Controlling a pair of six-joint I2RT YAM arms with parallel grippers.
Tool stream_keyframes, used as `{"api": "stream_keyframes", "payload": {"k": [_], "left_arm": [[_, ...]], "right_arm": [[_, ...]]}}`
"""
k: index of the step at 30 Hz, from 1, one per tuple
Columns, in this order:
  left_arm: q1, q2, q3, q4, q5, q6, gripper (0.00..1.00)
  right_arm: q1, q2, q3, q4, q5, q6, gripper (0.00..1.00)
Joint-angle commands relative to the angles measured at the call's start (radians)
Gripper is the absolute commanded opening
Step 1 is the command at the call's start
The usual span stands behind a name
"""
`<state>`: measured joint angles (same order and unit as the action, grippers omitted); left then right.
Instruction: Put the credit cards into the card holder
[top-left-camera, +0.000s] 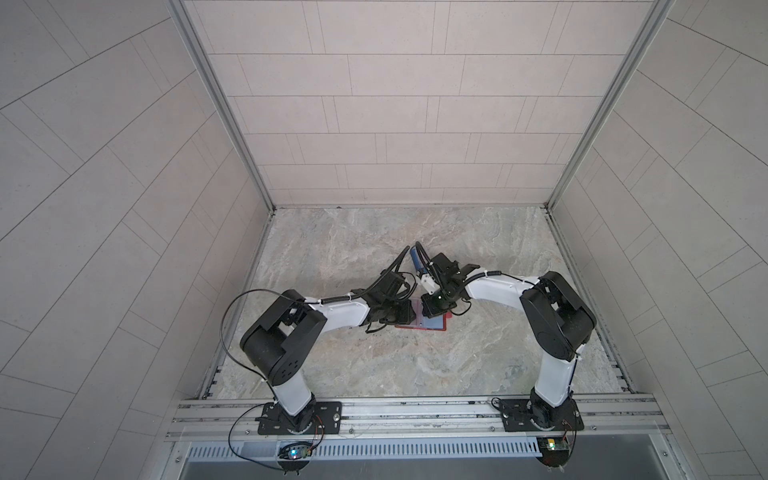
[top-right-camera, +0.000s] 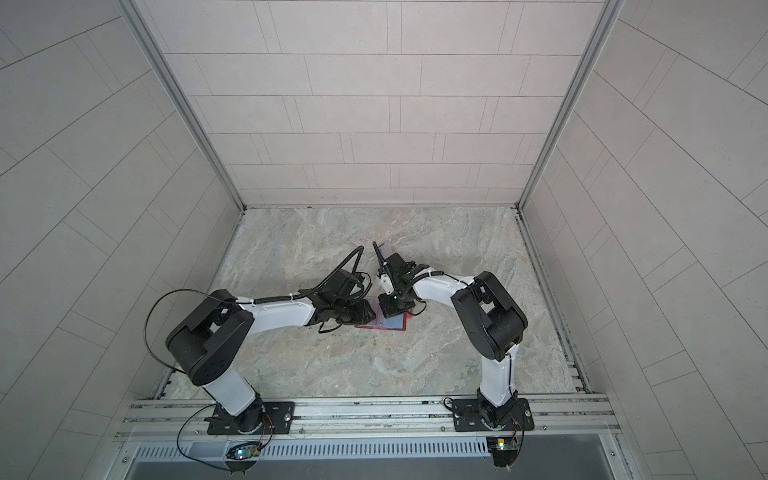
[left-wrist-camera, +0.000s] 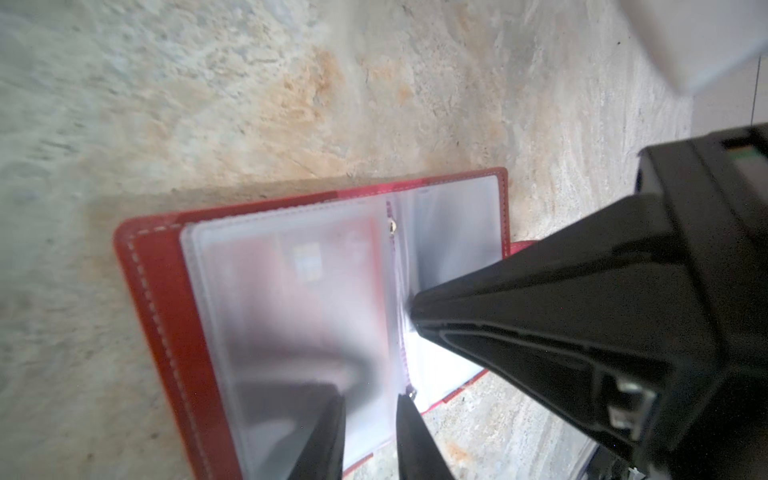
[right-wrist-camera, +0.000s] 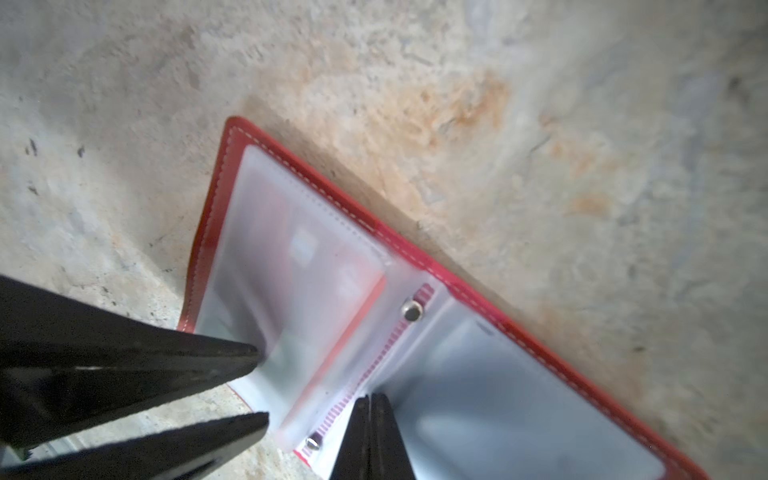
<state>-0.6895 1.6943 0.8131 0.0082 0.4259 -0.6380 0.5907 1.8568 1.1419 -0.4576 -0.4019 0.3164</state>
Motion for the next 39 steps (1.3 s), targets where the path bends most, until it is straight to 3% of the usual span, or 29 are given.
{"api": "stream_keyframes", "payload": {"k": [1, 10, 18, 26, 31, 39], "left_arm": [[-0.002, 0.005, -0.007, -0.015, 0.014, -0.021, 0.27], [0.034, -0.043, 0.094, -0.106, 0.027, 0.014, 0.29], [0.121, -0.019, 0.245, -0.182, 0.048, 0.037, 0.32], [0.212, 0.128, 0.422, -0.187, 0.058, 0.003, 0.34], [0.220, 0.233, 0.573, -0.271, -0.004, 0.033, 0.36], [0.241, 0.403, 0.731, -0.260, 0.041, -0.012, 0.37]], "right_arm": [[-0.006, -0.003, 0.004, -0.108, 0.133, -0.033, 0.07], [-0.028, -0.099, 0.039, -0.105, 0.092, -0.024, 0.15], [-0.127, -0.143, 0.120, -0.141, 0.057, -0.035, 0.21], [-0.210, -0.030, 0.338, -0.246, 0.034, -0.103, 0.29], [-0.232, 0.064, 0.484, -0.299, 0.001, -0.124, 0.34], [-0.238, 0.201, 0.669, -0.357, -0.014, -0.125, 0.41]]}}
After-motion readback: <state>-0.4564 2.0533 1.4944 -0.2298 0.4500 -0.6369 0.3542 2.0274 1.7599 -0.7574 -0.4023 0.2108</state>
